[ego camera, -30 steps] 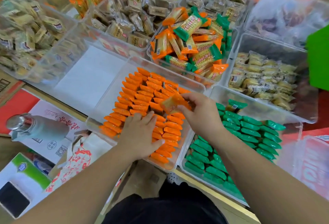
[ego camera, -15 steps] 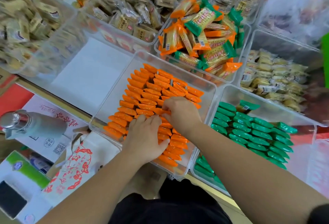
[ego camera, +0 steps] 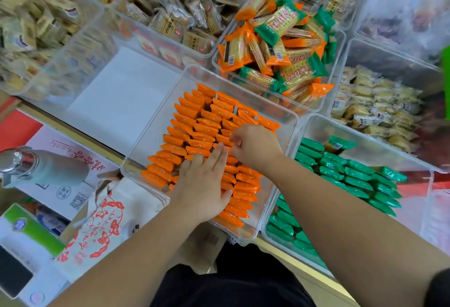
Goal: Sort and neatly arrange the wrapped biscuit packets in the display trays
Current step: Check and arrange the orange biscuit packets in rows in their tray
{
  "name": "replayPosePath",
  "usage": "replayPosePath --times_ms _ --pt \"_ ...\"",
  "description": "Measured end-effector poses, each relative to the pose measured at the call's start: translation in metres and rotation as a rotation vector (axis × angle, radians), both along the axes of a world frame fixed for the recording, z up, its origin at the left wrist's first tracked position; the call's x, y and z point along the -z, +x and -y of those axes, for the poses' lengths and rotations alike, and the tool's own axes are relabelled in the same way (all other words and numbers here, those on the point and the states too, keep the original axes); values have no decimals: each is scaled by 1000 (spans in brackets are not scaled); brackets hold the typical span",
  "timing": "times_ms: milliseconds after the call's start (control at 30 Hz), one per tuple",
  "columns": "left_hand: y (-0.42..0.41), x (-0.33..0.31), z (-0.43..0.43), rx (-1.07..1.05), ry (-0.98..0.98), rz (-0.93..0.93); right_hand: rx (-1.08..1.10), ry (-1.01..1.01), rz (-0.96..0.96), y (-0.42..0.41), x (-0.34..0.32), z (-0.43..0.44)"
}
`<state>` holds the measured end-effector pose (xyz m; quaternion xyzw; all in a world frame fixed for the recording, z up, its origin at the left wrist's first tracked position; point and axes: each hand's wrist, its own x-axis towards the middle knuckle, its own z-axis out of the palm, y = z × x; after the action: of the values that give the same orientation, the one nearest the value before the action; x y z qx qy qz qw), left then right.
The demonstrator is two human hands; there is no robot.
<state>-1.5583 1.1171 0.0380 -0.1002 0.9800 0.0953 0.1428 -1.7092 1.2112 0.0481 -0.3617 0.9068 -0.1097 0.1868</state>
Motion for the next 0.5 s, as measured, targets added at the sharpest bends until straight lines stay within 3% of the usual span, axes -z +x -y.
replayPosePath --times_ms 300,500 --pt "-6 3 -1 16 -38 5 -109 142 -258 -3 7 11" --pt "-14 2 -2 5 -70 37 45 -56 -110 -5 -6 -7"
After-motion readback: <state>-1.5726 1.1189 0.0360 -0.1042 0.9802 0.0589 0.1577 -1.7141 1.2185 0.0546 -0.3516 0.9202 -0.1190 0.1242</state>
